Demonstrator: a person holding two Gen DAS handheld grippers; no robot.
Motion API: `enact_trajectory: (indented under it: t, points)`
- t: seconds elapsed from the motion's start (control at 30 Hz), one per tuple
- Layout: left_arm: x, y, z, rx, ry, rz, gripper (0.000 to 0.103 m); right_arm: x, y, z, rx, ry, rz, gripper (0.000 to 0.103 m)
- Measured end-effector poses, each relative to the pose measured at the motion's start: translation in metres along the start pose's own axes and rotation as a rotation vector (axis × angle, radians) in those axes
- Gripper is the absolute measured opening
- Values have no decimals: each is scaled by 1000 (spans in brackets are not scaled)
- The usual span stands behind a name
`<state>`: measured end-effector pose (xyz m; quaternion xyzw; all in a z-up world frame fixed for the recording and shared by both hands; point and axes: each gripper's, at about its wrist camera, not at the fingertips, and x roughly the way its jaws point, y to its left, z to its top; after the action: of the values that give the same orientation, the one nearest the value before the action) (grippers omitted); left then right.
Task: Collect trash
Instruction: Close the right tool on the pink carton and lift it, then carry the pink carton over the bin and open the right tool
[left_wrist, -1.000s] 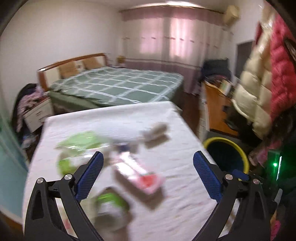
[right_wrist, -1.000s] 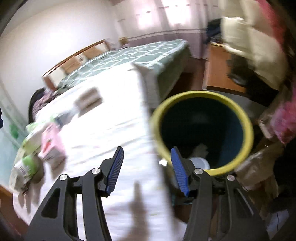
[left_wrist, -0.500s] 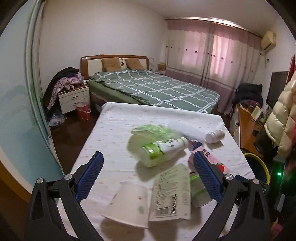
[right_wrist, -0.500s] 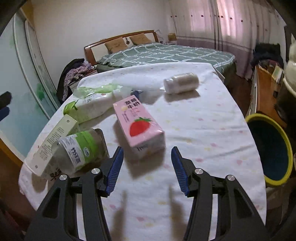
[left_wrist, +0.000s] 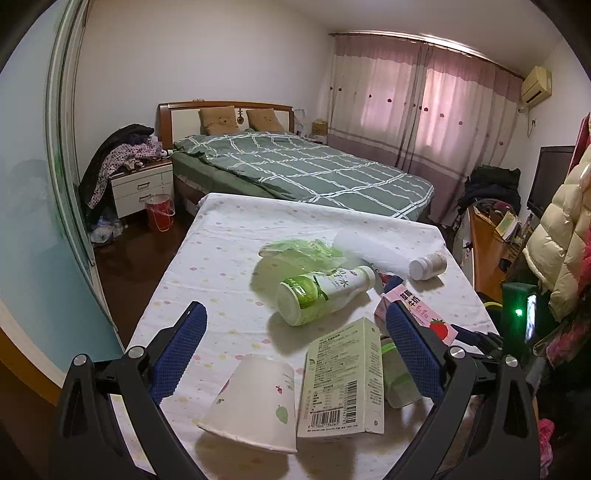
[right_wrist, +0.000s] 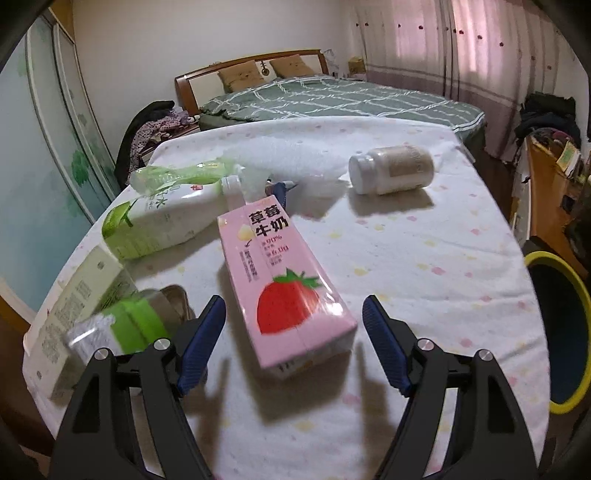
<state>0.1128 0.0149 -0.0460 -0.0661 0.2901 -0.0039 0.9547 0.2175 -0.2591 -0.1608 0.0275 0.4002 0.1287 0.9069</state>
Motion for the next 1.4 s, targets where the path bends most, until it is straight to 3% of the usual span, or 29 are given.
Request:
enact_trajectory:
  t: [0.1, 0.47, 0.53, 0.73, 0.87, 1.23, 1.4]
  points:
    - [0, 0, 0, 1, 1, 1, 96, 6, -1, 1, 8, 22, 33, 61]
    - [22, -13, -4, 1, 40, -26, 96, -35, -9, -15, 56, -50, 61, 56]
    - [23, -16, -5, 5, 45, -32, 96, -46, -10, -17, 66, -68, 70, 47]
    - [23, -22, -8, 12, 43, -44, 96, -77, -21, -20, 105, -116, 44, 47]
    - [19, -26, -9, 18, 36, -52, 96, -94, -35, -21, 123, -162, -43, 47]
    - [15, -44, -14, 57, 38, -78, 96, -117, -130, -37, 345, -222, -344, 47]
    - [19, -56, -16, 80, 53, -90, 96, -120, -171, -44, 431, -215, -430, 47]
